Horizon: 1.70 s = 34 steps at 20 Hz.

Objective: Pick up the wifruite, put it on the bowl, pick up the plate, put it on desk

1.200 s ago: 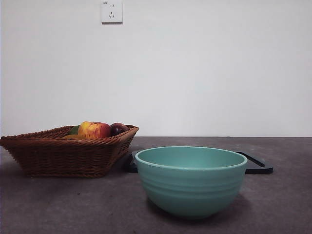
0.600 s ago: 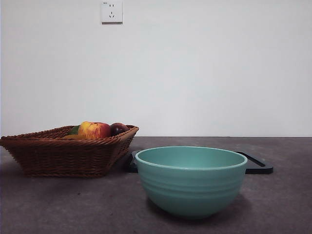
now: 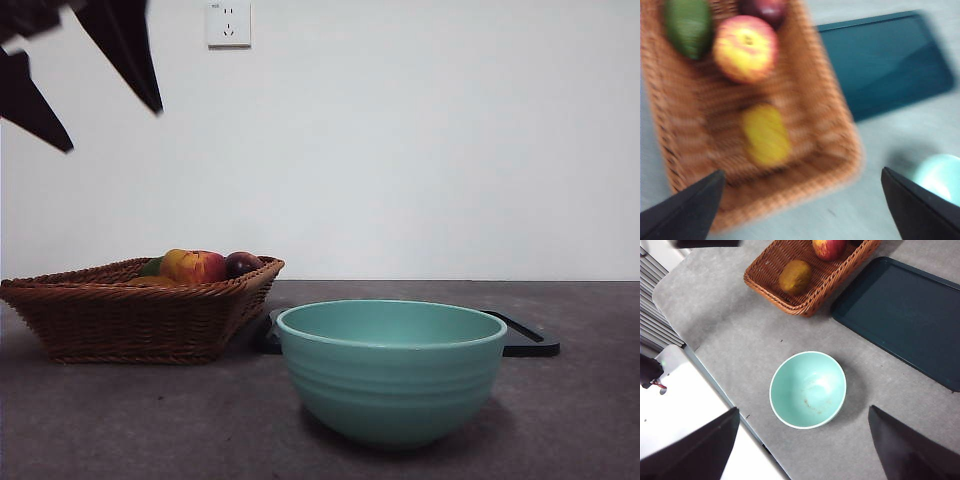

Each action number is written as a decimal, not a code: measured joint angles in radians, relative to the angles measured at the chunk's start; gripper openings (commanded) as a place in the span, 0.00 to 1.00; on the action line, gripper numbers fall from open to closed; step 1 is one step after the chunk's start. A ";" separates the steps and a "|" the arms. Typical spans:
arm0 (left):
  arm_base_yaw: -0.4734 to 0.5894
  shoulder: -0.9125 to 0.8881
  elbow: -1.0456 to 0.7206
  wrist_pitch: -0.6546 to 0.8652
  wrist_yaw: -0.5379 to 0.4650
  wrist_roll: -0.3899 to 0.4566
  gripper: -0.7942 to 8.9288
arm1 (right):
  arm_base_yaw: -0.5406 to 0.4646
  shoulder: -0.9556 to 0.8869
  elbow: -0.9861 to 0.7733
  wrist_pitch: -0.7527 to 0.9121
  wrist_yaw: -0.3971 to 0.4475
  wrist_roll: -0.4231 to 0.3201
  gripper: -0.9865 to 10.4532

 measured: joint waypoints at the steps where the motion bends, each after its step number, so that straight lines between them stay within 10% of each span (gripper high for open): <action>1: -0.005 0.049 0.025 0.005 -0.032 0.000 0.59 | 0.000 0.000 0.000 0.000 0.000 0.000 0.45; 16: -0.014 0.461 0.070 0.159 -0.105 0.000 0.59 | 0.000 0.000 0.000 0.000 0.000 0.000 0.45; 26: -0.019 0.499 0.071 0.160 -0.124 0.000 0.32 | 0.000 0.000 0.000 0.000 0.000 0.000 0.45; 34: -0.039 0.372 0.071 0.152 -0.125 -0.002 0.30 | 0.000 0.000 0.000 0.000 0.000 0.000 0.45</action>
